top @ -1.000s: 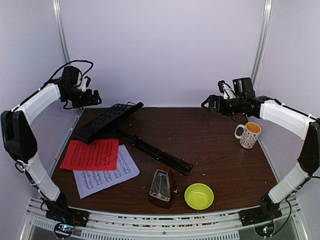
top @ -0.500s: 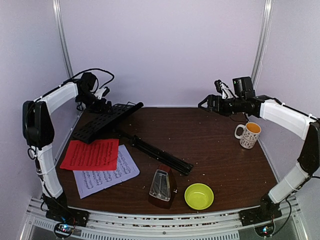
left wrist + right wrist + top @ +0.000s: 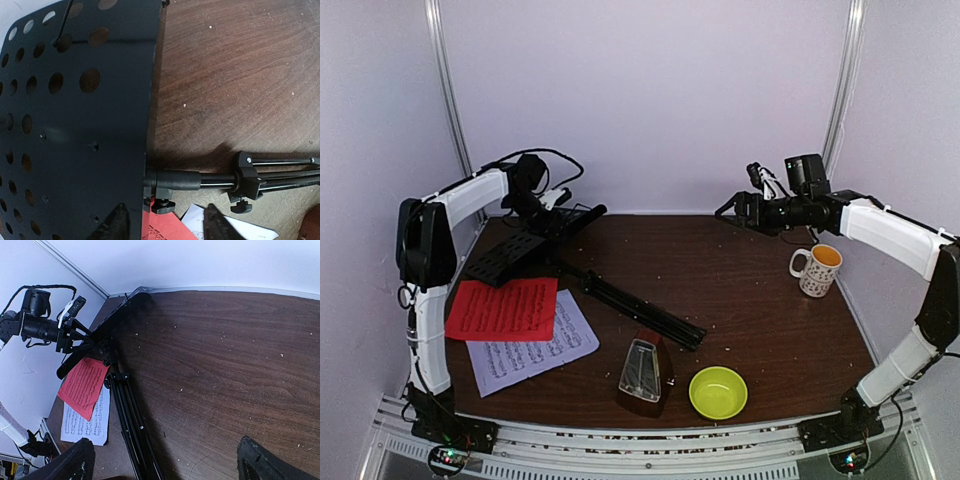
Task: Set up the instrument practice props
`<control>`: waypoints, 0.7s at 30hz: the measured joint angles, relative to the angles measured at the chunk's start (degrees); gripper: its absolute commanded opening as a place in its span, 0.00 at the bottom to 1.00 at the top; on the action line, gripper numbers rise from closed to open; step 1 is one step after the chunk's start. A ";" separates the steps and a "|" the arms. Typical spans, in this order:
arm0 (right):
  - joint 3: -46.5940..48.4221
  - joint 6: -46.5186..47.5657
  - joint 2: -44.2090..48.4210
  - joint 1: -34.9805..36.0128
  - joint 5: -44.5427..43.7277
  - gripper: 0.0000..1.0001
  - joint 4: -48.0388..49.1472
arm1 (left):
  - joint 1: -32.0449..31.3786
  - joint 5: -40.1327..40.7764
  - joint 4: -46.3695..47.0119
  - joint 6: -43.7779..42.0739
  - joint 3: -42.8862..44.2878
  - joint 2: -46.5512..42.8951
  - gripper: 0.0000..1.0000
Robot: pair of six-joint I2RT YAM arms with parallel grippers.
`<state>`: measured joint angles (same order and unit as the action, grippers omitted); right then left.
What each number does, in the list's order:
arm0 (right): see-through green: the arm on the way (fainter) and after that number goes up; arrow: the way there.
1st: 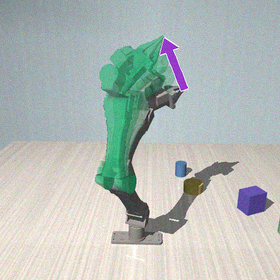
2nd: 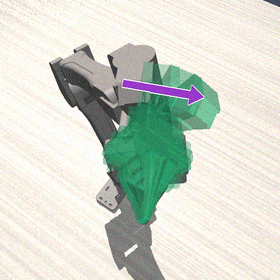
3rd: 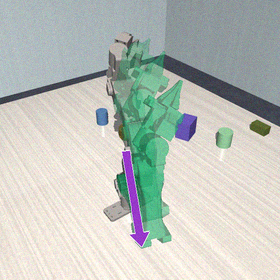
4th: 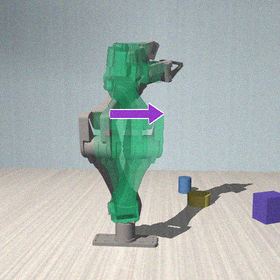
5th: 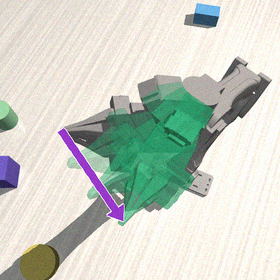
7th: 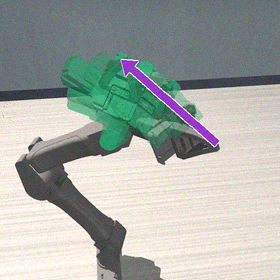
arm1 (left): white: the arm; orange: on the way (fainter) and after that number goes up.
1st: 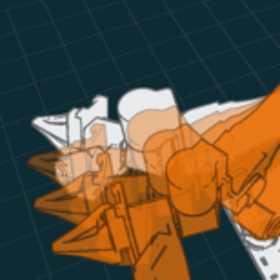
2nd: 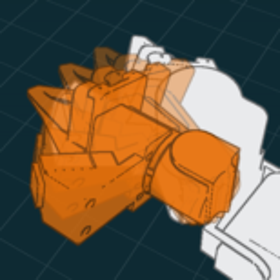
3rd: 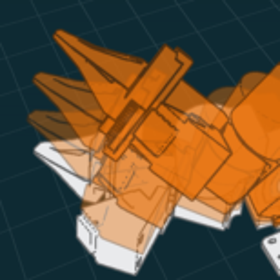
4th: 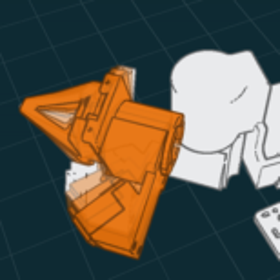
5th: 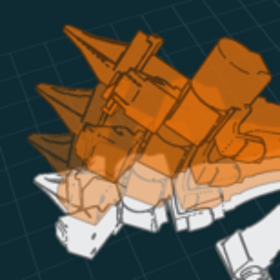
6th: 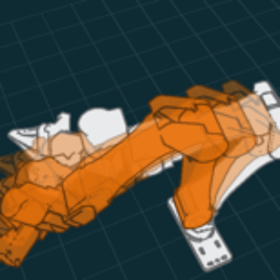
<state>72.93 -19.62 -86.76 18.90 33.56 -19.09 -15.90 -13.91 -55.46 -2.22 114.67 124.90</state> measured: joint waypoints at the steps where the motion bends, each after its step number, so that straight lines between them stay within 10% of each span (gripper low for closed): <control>1: 0.00 0.07 0.09 0.00 0.02 1.00 -0.35 | -0.15 0.26 -0.24 -0.22 0.11 0.26 0.45; 21: -0.17 1.44 2.67 0.00 0.09 1.00 -3.69 | -1.25 3.98 -1.40 -2.47 1.66 3.37 0.05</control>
<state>72.75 -18.17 -84.09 18.90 33.65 -22.79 -17.15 -9.93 -56.86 -4.69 116.33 128.27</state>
